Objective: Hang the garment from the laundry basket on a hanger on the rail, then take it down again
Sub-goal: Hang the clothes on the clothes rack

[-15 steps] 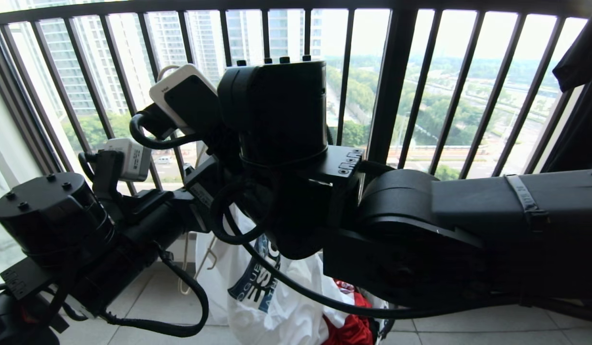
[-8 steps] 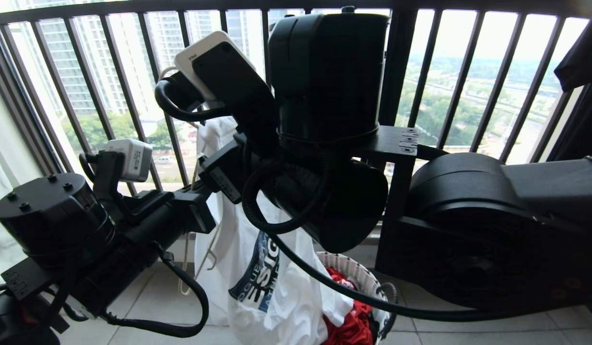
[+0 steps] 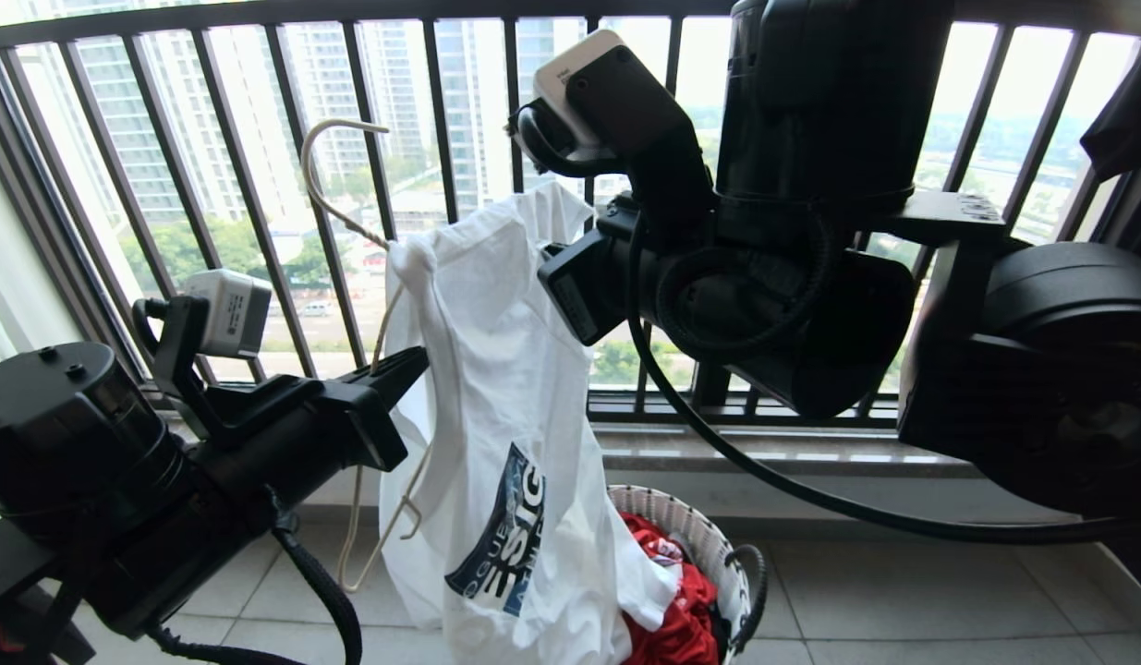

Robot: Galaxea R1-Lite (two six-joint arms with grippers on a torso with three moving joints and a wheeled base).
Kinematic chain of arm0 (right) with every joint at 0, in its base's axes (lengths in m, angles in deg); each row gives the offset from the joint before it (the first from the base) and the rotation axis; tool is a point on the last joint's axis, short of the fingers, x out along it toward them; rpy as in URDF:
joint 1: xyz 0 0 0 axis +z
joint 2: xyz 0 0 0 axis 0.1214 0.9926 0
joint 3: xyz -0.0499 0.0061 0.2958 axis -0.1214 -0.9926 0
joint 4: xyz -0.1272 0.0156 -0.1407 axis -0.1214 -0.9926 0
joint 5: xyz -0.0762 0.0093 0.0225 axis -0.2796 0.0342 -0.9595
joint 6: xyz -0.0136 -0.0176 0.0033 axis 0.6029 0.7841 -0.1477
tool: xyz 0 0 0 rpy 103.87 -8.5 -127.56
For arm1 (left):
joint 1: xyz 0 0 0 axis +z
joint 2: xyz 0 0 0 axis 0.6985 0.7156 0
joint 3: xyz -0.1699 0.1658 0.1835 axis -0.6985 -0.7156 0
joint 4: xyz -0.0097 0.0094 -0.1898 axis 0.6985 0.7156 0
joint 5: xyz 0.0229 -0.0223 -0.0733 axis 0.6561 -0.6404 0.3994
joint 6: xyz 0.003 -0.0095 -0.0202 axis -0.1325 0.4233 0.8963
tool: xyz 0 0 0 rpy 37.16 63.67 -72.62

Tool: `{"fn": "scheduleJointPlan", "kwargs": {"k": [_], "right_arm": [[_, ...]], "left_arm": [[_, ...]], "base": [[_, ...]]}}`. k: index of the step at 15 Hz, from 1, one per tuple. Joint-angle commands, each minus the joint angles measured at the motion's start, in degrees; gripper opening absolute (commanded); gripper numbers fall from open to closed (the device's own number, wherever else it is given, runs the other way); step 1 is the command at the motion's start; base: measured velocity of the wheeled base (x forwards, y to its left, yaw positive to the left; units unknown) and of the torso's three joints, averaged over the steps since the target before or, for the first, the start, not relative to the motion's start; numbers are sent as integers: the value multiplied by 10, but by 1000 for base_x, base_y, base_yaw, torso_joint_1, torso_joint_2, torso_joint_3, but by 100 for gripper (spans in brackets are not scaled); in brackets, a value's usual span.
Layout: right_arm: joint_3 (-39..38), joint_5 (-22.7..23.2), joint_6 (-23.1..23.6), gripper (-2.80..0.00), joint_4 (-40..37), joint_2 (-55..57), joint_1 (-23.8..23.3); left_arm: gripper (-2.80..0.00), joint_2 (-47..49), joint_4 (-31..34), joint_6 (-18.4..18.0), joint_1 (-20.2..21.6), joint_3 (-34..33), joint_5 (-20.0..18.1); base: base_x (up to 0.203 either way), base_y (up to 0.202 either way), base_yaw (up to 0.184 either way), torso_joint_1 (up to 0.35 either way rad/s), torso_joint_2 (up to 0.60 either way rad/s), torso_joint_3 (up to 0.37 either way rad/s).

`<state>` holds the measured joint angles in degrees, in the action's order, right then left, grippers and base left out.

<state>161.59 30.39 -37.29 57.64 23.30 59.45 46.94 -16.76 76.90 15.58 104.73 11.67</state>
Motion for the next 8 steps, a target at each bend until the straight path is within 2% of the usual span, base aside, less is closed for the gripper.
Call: {"fn": "scheduleJointPlan", "kwargs": {"k": [1, 3, 6, 8], "right_arm": [[-2, -1, 9, -280, -8, -17, -17], [-1, -1, 12, -280, -31, -22, -26], [0, 0, 32, -280, -87, -45, -36], [3, 3, 41, -280, -124, -57, -43]], "left_arm": [[-280, -22, -3, 6, 0, -15, -27], [-280, -38, -2, 18, 5, -27, -67], [-280, -45, 1, 24, 34, -28, -141], [-280, -46, 25, 24, 37, -27, -163]], "base": [[0, 0, 0, 0, 0, 0], [0, 0, 0, 0, 0, 0], [0, 0, 0, 0, 0, 0], [0, 0, 0, 0, 0, 0]]}}
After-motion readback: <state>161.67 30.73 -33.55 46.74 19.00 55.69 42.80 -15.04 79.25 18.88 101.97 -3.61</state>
